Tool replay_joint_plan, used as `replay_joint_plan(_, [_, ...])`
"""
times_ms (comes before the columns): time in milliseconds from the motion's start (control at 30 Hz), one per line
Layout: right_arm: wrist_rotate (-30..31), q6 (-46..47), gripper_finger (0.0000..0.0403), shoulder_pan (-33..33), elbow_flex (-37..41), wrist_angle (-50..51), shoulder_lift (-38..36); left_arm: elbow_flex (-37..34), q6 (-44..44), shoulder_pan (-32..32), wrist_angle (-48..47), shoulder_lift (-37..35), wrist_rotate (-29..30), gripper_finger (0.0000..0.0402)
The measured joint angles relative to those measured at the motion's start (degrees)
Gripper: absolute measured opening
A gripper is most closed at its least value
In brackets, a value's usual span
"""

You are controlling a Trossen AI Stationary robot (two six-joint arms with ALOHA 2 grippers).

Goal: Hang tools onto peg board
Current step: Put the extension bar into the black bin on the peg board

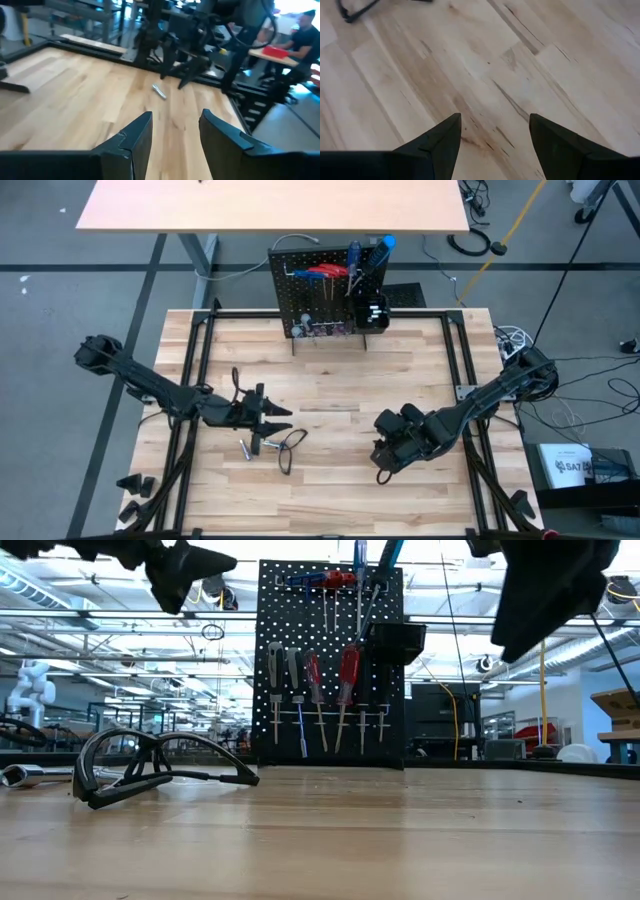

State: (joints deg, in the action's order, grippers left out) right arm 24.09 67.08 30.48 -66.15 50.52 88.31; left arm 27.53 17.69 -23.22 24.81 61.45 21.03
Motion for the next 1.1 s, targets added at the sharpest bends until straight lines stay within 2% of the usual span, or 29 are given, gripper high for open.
replay_joint_plan(200, [-0.28,-7.14,0.0224,-0.04,0.00,-3.50,0.00,5.05,1.54,-2.65,-0.17,5.14,5.74,0.0164])
replay_joint_plan(300, [-0.47,-7.58,0.0224,0.02,0.00,-3.67,0.00,8.17,3.09,-3.13,0.16,9.13,7.65,0.0164])
replay_joint_plan(600, [-0.63,-1.96,0.0224,2.35,-0.02,-3.61,0.00,19.57,5.97,-5.11,0.20,23.03,8.17,0.0164])
replay_joint_plan(867, [-1.78,4.24,0.0224,7.21,-0.02,-3.47,0.00,26.93,9.61,-8.96,0.31,32.99,14.59,0.0164])
replay_joint_plan(1100, [-1.27,8.99,0.0224,10.86,-0.04,-3.48,0.00,30.70,12.05,-11.66,3.15,39.12,16.92,0.0164])
